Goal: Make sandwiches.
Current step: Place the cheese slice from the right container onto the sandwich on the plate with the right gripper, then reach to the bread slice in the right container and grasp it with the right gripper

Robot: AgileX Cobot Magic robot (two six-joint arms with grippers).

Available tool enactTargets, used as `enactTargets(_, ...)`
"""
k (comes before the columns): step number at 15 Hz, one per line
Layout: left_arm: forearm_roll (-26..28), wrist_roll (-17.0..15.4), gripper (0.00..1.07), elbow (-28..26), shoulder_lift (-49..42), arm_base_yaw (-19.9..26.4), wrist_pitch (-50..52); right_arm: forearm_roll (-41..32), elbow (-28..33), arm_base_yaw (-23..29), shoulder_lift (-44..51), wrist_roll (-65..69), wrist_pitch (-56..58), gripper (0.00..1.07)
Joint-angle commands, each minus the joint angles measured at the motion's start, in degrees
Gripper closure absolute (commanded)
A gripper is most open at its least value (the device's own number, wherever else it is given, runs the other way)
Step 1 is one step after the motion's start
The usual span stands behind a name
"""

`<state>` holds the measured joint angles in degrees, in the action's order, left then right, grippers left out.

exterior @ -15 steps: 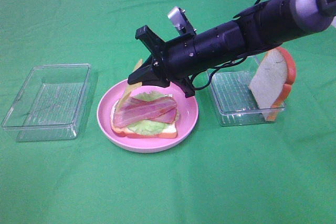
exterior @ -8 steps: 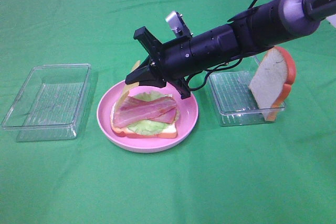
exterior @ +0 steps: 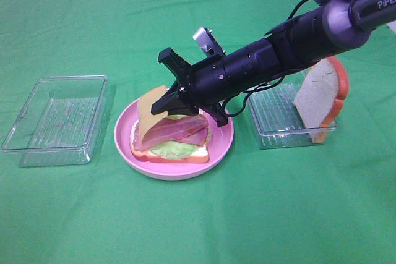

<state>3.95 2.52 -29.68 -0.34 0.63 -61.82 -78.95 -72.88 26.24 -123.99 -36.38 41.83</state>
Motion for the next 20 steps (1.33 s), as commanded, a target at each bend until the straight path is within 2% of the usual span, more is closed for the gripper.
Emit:
enactTargets(1,0.5,-0.4,0.09,0.1,-1.0,-0.3,0.1,1.2,-0.7,-0.1,0.7,0.6,1.0,1.04)
enactTargets(4,0.5,-0.4,0.09,0.1,-1.0,-0.3,0.1,3.6,-0.7,-0.1,0.7,2.0,1.1,0.82)
enactTargets(6,0.5,-0.4,0.09,0.1,-1.0,-0.3,0.1,6.0,-0.7,-0.1,1.7,2.3,1.5,0.61)
enactTargets(7,0.5,-0.4,0.09,0.1,-1.0,-0.3,0.1,10.7,-0.7,-0.1,3.4,3.6,1.5,0.37)
enactTargets(8,0.5,-0.4,0.09,0.1,-1.0,-0.3,0.1,14.4,-0.7,-0.1,4.8,4.4,1.0,0.29)
enactTargets(10,0.5,-0.4,0.09,0.1,-1.0,-0.3,0.1,20.9,-0.7,-0.1,6.6,7.6,0.3,0.27)
enactTargets(13,0.5,-0.4,0.09,0.1,-1.0,-0.3,0.1,36.5,-0.7,-0.1,10.5,17.4,0.6,0.26)
enactTargets(14,0.5,-0.4,0.09,0.1,-1.0,-0.3,0.1,40.9,-1.0,-0.1,12.4,21.2,1.3,0.22)
enactTargets(16,0.5,-0.4,0.09,0.1,-1.0,-0.3,0.1,47.6,-3.0,-0.1,15.1,25.8,4.1,0.15)
enactTargets(17,0.5,-0.4,0.09,0.1,-1.0,-0.3,0.1,55.1,-7.2,-0.1,18.4,32.1,7.7,0.1)
enactTargets(19,0.5,-0.4,0.09,0.1,-1.0,-0.3,0.1,63.7,-11.0,-0.1,20.9,37.4,11.5,0.1)
enactTargets(20,0.5,-0.4,0.09,0.1,-1.0,-0.3,0.1,63.7,-11.0,-0.1,20.9,37.4,11.5,0.1)
